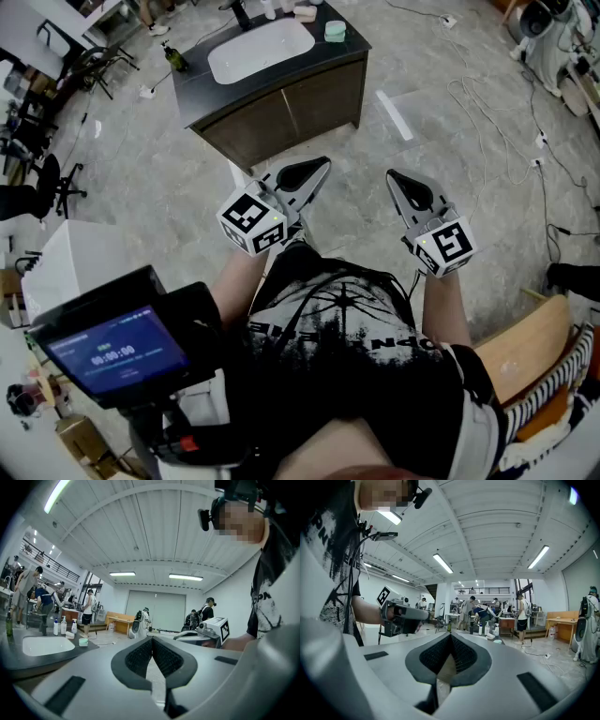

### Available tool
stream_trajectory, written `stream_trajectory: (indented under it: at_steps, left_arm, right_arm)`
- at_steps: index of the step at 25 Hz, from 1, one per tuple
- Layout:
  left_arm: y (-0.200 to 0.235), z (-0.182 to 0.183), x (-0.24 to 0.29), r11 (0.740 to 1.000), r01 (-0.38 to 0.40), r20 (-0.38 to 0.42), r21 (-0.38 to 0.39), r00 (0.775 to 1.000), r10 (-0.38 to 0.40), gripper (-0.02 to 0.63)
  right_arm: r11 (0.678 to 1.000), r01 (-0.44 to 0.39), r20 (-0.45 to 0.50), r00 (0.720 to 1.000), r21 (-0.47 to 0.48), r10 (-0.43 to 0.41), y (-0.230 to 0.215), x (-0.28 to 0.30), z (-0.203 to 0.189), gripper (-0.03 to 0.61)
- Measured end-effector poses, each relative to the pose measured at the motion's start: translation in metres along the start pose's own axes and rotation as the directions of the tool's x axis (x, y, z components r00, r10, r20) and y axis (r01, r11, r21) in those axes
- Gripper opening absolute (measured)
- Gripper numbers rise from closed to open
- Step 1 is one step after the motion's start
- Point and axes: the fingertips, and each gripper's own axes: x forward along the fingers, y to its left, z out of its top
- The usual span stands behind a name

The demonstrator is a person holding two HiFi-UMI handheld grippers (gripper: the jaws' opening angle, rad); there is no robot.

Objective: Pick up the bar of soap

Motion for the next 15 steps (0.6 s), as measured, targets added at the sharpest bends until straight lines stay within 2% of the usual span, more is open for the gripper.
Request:
stream_trajectory:
  at_steps: [9,15]
  left_arm:
    - [-0.005,-0.002,0.007,1.0,0.004,-0.018,-0.002,1.0,-0.004,0.011]
    - [-0.015,-0.004,0.003,1.0,0.008,-0.027,-0.006,1.0,-0.008,0.011]
  right_arm:
    - [1.0,-0.013,-0.003,1.0,-0.004,0.013,-0.003,-0.008,-0.002,0.012]
    - [1.0,0.013,0.003,1.0,0.007,-0.013,0.001,-0.017,0.0,0.012]
